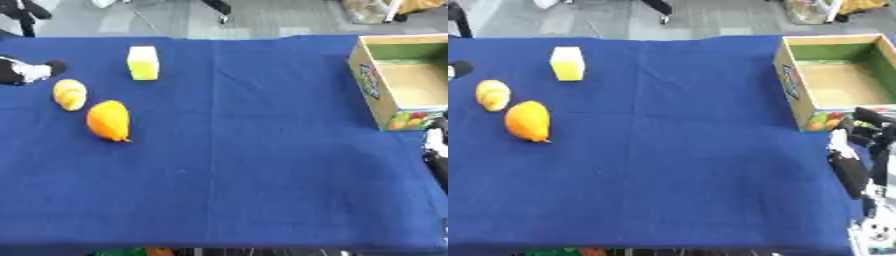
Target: Pick up the objects with one hand, pass them to the other hand, and then place them into the box on the other side of the table.
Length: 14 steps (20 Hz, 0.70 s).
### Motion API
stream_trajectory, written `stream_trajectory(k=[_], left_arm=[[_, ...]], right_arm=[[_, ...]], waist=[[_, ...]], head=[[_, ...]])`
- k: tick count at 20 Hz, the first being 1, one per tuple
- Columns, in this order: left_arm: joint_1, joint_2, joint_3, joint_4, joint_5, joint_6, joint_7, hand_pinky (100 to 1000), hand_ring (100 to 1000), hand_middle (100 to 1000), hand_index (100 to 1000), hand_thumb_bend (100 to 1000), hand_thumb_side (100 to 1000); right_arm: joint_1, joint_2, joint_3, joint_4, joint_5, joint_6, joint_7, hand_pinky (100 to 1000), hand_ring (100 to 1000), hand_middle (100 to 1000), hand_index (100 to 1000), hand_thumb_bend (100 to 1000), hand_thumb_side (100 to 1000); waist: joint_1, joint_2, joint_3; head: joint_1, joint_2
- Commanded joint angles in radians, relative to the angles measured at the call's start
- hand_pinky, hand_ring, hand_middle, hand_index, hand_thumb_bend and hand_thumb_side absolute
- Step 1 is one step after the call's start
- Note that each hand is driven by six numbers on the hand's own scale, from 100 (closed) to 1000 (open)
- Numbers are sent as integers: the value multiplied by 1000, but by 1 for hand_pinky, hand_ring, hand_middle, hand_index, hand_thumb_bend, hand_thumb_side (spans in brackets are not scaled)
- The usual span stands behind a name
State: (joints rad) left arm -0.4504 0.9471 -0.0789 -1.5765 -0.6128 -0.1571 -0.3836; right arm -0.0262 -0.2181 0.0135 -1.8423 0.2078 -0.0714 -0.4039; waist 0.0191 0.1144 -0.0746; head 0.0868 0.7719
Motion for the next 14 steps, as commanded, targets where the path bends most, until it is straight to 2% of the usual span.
stream_trajectory(k=[1, 6, 14], left_arm=[[-57, 39, -64, 46, -111, -23, -83, 774, 726, 722, 826, 595, 534], [-144, -9, -136, 128, -175, -60, -151, 775, 733, 729, 834, 599, 525], [-198, -71, -175, 249, -191, -109, -213, 768, 718, 713, 822, 559, 501]], right_arm=[[-6, -24, 3, -9, 4, -2, 4, 669, 657, 696, 755, 100, 353], [-5, -24, 5, -8, 3, -3, 7, 669, 657, 696, 754, 100, 354], [-4, -23, 5, -8, 2, -3, 7, 669, 656, 695, 754, 100, 354]], waist=[[14, -31, -3], [15, -33, -6], [14, -31, -9]], head=[[4, -2], [4, -2], [2, -2]])
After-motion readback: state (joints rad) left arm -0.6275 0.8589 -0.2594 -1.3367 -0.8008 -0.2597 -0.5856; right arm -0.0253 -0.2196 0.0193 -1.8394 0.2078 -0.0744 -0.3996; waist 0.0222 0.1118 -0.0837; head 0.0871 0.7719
